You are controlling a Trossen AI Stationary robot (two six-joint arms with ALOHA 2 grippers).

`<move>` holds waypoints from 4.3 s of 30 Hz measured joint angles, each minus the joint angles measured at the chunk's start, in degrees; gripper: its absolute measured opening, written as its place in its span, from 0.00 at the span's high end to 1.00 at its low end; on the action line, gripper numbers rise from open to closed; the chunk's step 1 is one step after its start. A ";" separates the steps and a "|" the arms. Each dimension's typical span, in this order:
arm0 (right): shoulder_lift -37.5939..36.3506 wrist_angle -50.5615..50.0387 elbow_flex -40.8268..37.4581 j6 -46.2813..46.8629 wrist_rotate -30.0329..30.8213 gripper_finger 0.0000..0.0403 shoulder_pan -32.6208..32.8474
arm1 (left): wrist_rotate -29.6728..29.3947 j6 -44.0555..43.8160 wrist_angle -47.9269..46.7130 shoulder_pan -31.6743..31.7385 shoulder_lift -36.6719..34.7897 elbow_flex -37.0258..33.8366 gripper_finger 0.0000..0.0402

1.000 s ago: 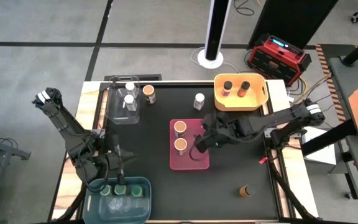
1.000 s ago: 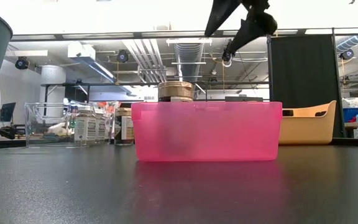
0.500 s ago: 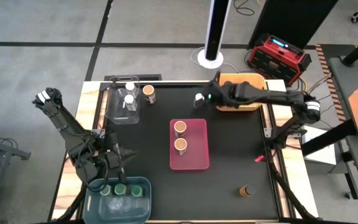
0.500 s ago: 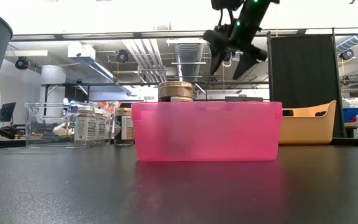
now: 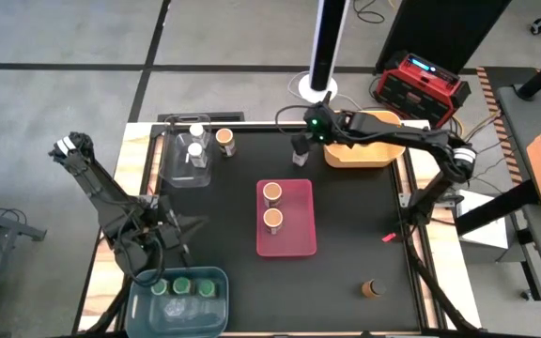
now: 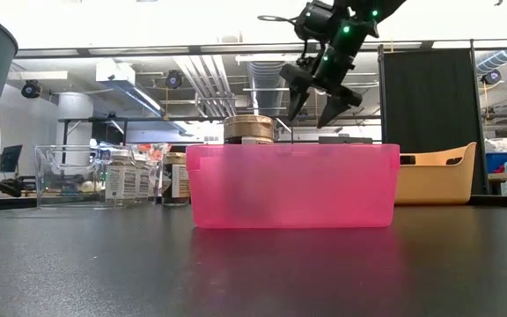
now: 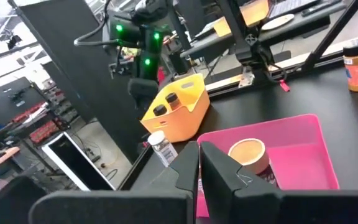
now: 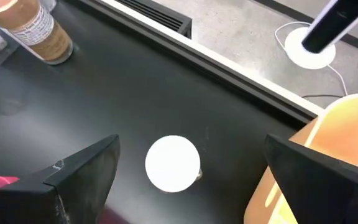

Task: Sort spices by type
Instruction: Put the white seasoning bottle into the transparent bin

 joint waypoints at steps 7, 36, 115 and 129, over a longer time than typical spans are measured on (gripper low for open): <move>2.86 1.77 0.00 -3.56 -0.02 0.03 -0.06 | 0.02 0.82 0.07 0.00 -0.35 0.89 1.00; 11.04 1.72 -0.02 -13.10 -1.29 0.04 1.10 | 0.09 0.60 0.04 0.00 -0.31 0.78 1.00; 0.61 21.40 4.06 -46.63 2.77 0.52 50.61 | 43.67 1.24 9.39 17.70 16.32 10.63 0.32; 0.68 21.39 4.87 -43.72 8.65 0.52 50.21 | 31.20 3.18 9.36 19.14 27.37 19.57 0.25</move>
